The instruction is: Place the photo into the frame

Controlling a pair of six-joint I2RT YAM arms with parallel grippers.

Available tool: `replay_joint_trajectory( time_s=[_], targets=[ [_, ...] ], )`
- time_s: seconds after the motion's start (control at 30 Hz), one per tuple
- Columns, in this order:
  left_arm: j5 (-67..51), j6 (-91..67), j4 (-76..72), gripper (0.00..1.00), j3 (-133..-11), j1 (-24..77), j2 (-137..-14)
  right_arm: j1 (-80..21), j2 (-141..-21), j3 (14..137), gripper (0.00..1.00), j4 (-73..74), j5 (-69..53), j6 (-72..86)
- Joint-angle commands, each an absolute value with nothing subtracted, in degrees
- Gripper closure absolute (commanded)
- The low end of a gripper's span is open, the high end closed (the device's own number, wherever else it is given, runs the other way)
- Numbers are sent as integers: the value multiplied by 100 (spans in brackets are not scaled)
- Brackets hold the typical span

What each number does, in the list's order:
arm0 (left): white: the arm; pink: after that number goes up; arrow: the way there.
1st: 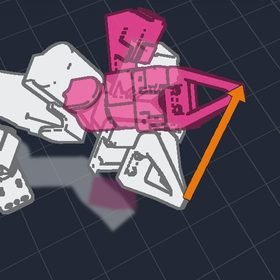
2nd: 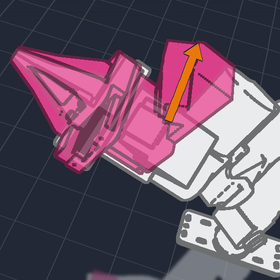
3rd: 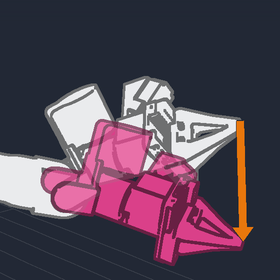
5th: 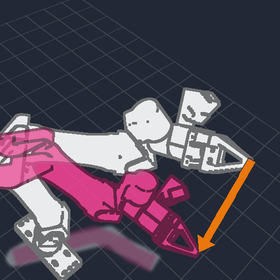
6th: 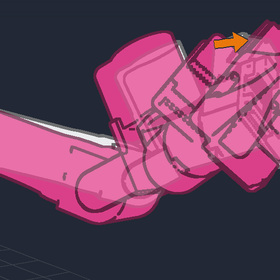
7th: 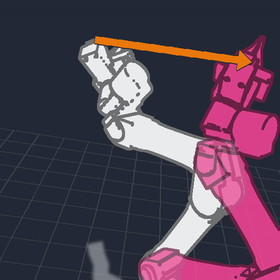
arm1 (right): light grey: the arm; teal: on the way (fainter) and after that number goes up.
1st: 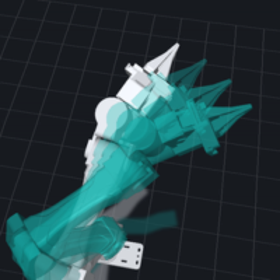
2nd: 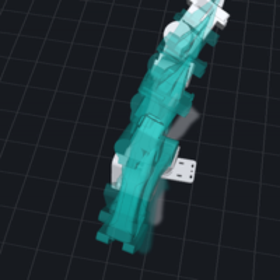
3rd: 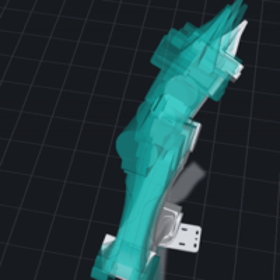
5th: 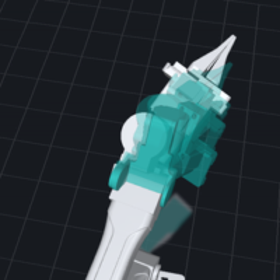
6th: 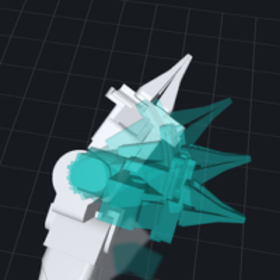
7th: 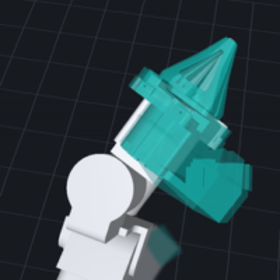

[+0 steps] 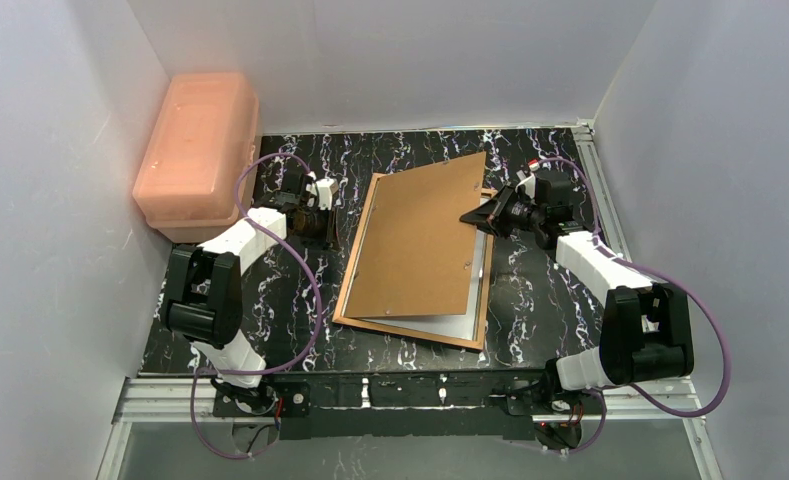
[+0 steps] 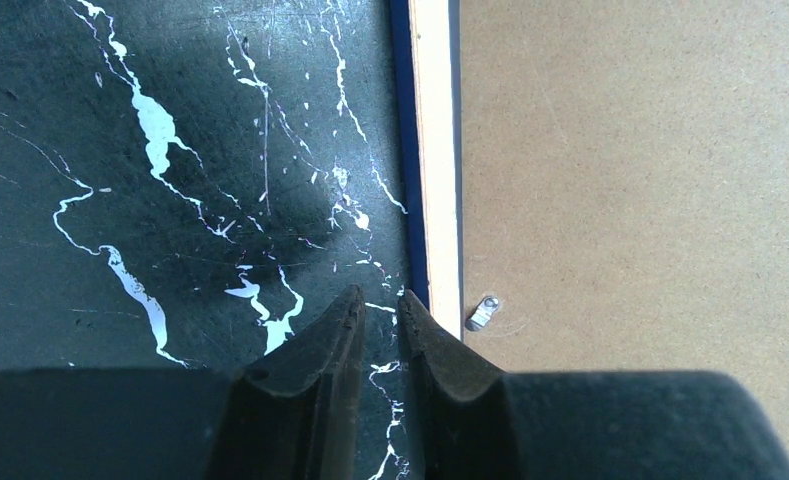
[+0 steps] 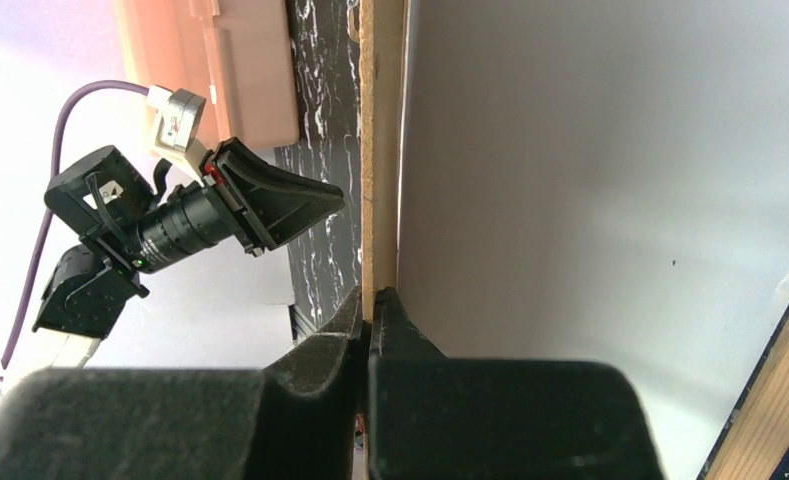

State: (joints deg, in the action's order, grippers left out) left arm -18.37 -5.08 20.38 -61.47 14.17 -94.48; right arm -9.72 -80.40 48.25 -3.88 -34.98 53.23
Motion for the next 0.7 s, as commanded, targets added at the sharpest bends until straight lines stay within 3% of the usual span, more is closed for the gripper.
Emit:
replay_joint_trajectory(
  time_s=[0.0, 0.67],
  targets=[
    [-1791, -449, 2145, 82, -6187, 1467, -9501, -1012, -7956, 4792, 99, -860, -3840, 5467],
    [-1801, -454, 2080, 82, -6102, 1497, -9514, -1031, -8069, 4790, 99, -998, -3810, 5440]
  ],
)
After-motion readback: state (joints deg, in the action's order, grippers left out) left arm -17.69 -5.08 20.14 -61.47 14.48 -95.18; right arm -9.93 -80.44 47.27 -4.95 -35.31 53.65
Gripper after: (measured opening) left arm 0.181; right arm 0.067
